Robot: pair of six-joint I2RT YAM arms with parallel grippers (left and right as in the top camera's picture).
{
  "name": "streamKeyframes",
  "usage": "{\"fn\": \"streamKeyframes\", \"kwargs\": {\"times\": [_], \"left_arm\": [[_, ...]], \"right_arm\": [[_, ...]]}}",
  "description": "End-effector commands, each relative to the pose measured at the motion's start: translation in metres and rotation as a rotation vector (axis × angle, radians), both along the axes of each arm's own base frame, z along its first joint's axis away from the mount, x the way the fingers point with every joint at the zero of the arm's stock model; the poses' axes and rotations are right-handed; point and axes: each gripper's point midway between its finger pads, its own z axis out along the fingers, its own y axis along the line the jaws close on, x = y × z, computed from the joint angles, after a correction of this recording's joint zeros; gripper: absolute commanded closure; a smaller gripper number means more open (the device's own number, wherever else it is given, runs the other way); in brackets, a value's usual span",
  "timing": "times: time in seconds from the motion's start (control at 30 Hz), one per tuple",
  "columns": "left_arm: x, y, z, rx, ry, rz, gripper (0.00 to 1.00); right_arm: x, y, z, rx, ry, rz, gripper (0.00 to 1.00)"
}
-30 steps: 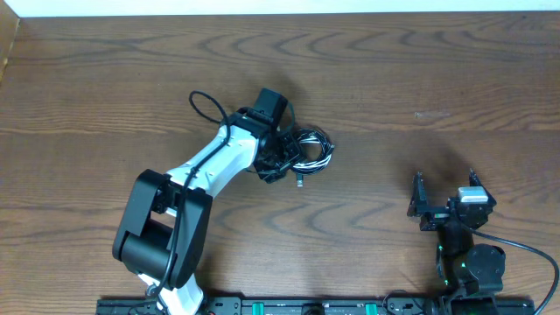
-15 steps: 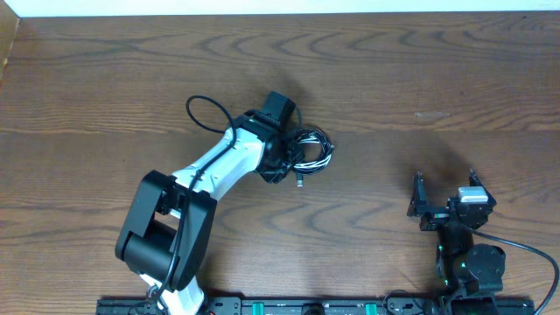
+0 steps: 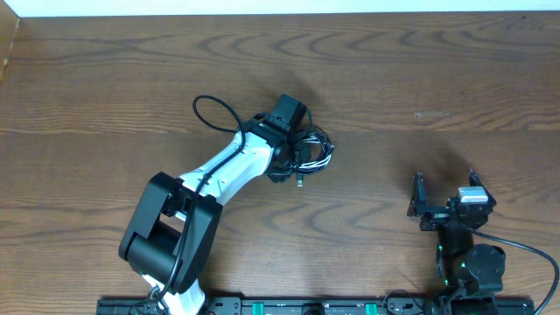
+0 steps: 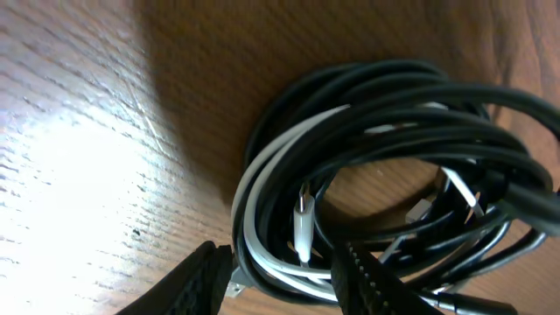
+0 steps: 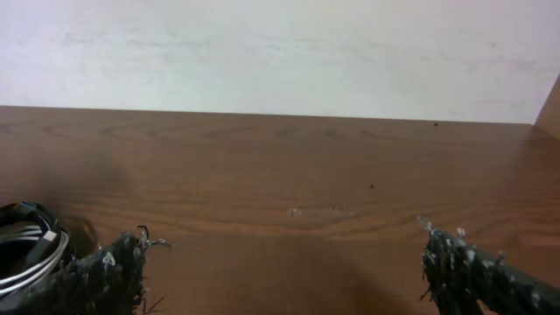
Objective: Untangle cables
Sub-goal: 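Lower the left gripper and grasp the cable coil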
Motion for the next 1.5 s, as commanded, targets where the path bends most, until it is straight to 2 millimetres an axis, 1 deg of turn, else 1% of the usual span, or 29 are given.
{"fn": "streamKeyframes", "kwargs": {"times": [0.0, 0.2, 0.33, 0.57, 0.83, 0.93, 1.13, 1.3, 1.47], "left_arm": [[0.0095, 0.0078, -0.0025, 0.054, -0.031, 0.028, 0.57], [0.0094, 0.0078, -0.0026, 0.055, -0.031, 0.028, 0.58], [0.0094, 0.0078, -0.0027, 0.055, -0.031, 0.028, 0.61], [0.0077, 0.0080, -0.0035, 0.059, -0.025, 0.026, 0.62], [0.0031, -0.0005, -0.0033, 0.061, -0.031, 0.001, 0.62], [0.0036, 0.0005, -0.0037, 0.071, -0.037, 0.002, 0.63], [0.0041, 0.0015, -0.0038, 0.081, -0.043, 0.003, 0.69], [0.0027, -0.0003, -0.0045, 0.083, -0.042, -0.003, 0.70], [0.0045, 0.0033, -0.0067, 0.104, -0.049, 0.003, 0.78]], "right_arm": [[-0.0001, -0.0017, -0.0004, -0.008, 0.000, -0.008, 0.01], [-0.0001, -0.0017, -0.0004, -0.008, 0.000, -0.008, 0.01], [-0.0001, -0.0017, -0.0004, -0.008, 0.000, -0.008, 0.01], [-0.0001, -0.0017, -0.0004, -0.008, 0.000, -0.008, 0.01], [-0.0001, -0.0017, -0.0004, -0.008, 0.000, -0.008, 0.01], [-0.0001, -0.0017, -0.0004, -0.008, 0.000, -0.008, 0.01], [-0.0001, -0.0017, -0.0004, -0.008, 0.000, -0.008, 0.01], [-0.0001, -0.0017, -0.0004, -0.008, 0.000, -0.008, 0.01], [-0.0001, -0.0017, -0.0004, -0.008, 0.000, -0.008, 0.01]]}}
